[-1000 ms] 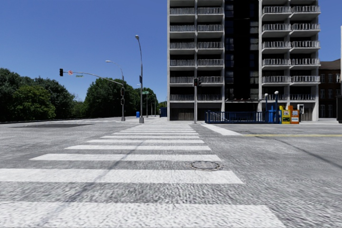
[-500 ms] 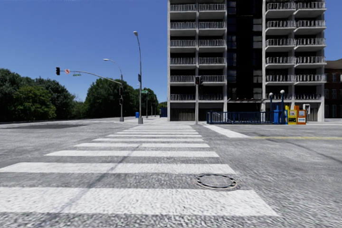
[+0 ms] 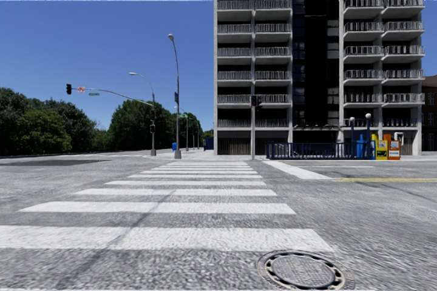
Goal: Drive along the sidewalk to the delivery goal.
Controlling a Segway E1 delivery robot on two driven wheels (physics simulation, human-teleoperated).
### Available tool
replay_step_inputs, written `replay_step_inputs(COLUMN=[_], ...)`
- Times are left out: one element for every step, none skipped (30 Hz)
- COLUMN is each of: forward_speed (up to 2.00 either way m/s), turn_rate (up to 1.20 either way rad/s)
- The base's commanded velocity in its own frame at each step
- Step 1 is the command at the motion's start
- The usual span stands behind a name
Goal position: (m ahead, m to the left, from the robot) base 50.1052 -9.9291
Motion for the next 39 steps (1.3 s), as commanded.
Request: replay_step_inputs(forward_speed=[1.35,1.35,1.35,1.35,1.35,1.35,1.35,1.35,1.35,1.35,1.35,1.35,1.35,1.35,1.35,1.35,1.35,1.35,1.35,1.35,1.35,1.35,1.35,1.35,1.35,1.35,1.35,1.35,1.35,1.35,1.35,1.35,1.35,1.35,1.35,1.35,1.35,1.35,1.35], turn_rate=[0.0,0.0,0.0,0.0,0.0,0.0,0.0,0.0,0.0,0.0,0.0,0.0,0.0,0.0,0.0,0.0,0.0,0.0,0.0,0.0,0.0,0.0,0.0,0.0,0.0,0.0,0.0,0.0,0.0,0.0,0.0,0.0,0.0,0.0,0.0,0.0,0.0,0.0,0.0])
